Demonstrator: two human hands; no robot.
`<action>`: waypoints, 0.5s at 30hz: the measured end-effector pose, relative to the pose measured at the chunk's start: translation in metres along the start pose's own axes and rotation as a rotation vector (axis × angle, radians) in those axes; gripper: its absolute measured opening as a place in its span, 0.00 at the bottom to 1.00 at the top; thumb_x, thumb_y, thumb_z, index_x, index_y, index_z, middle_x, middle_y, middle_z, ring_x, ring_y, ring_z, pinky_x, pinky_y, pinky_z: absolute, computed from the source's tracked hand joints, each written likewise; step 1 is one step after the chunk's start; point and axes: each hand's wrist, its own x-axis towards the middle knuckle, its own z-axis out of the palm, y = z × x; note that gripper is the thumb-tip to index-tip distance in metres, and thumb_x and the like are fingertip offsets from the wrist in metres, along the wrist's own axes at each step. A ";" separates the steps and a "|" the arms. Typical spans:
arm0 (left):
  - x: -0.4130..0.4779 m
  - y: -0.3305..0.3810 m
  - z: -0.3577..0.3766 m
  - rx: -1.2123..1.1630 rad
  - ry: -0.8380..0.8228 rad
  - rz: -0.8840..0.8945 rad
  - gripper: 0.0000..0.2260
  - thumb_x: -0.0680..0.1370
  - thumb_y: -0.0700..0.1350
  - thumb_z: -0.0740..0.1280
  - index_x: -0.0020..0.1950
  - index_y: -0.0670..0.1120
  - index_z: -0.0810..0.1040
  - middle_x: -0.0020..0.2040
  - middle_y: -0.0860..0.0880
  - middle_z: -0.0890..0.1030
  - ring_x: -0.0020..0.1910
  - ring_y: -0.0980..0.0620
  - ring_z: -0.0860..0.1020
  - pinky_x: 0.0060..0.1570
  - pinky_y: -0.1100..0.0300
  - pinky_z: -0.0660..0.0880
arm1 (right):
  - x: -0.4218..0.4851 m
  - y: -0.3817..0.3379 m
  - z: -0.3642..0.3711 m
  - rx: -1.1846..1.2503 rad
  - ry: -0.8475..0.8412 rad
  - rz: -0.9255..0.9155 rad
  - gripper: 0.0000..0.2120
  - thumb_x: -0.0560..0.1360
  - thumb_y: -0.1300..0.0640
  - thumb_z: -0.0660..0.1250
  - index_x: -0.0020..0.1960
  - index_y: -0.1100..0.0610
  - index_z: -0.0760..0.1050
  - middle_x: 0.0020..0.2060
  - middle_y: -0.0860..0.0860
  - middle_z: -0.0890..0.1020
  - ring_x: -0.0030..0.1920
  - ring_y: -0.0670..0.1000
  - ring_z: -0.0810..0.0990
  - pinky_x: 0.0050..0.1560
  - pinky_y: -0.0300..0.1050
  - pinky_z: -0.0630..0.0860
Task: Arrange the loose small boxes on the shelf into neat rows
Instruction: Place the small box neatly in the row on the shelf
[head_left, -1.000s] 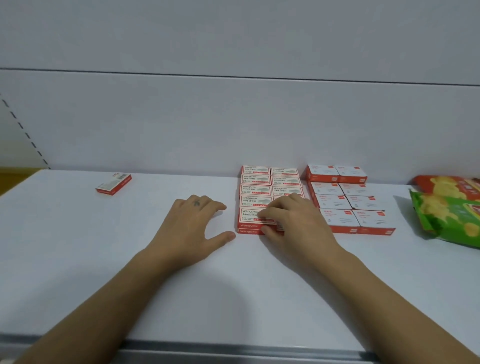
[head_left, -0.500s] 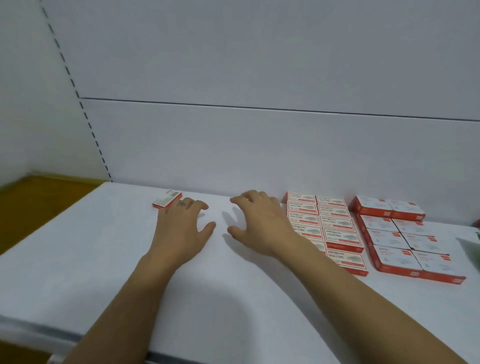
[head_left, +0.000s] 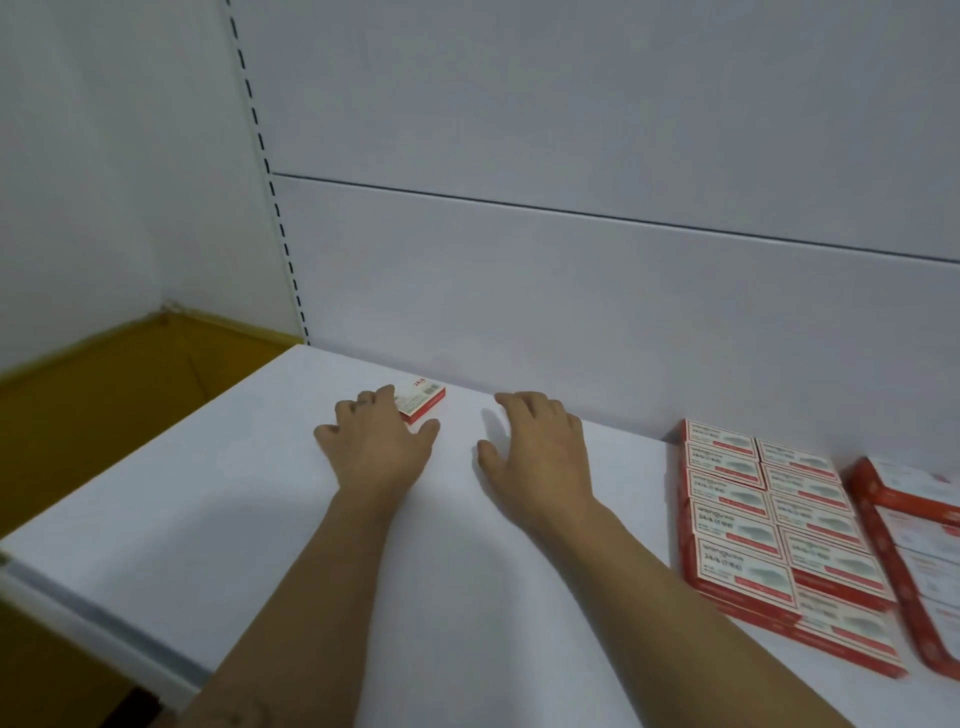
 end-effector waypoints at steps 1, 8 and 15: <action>0.001 -0.002 0.001 -0.020 0.020 -0.003 0.26 0.75 0.61 0.62 0.71 0.51 0.66 0.66 0.49 0.73 0.66 0.47 0.67 0.58 0.48 0.62 | 0.000 0.001 0.001 -0.002 0.012 -0.013 0.25 0.75 0.47 0.63 0.70 0.52 0.66 0.67 0.50 0.71 0.66 0.52 0.68 0.67 0.46 0.60; 0.002 -0.005 0.004 -0.099 0.116 -0.003 0.17 0.76 0.54 0.65 0.63 0.53 0.74 0.59 0.51 0.79 0.58 0.49 0.74 0.53 0.52 0.60 | 0.001 -0.002 0.006 0.075 0.015 0.001 0.24 0.75 0.46 0.62 0.69 0.51 0.67 0.65 0.48 0.71 0.65 0.50 0.68 0.66 0.44 0.57; -0.010 0.009 -0.005 -0.344 0.126 0.091 0.11 0.74 0.55 0.68 0.54 0.54 0.79 0.50 0.54 0.82 0.51 0.52 0.77 0.53 0.55 0.62 | 0.002 0.005 0.001 0.080 0.007 0.043 0.25 0.75 0.50 0.63 0.71 0.51 0.65 0.67 0.49 0.70 0.65 0.51 0.67 0.66 0.45 0.58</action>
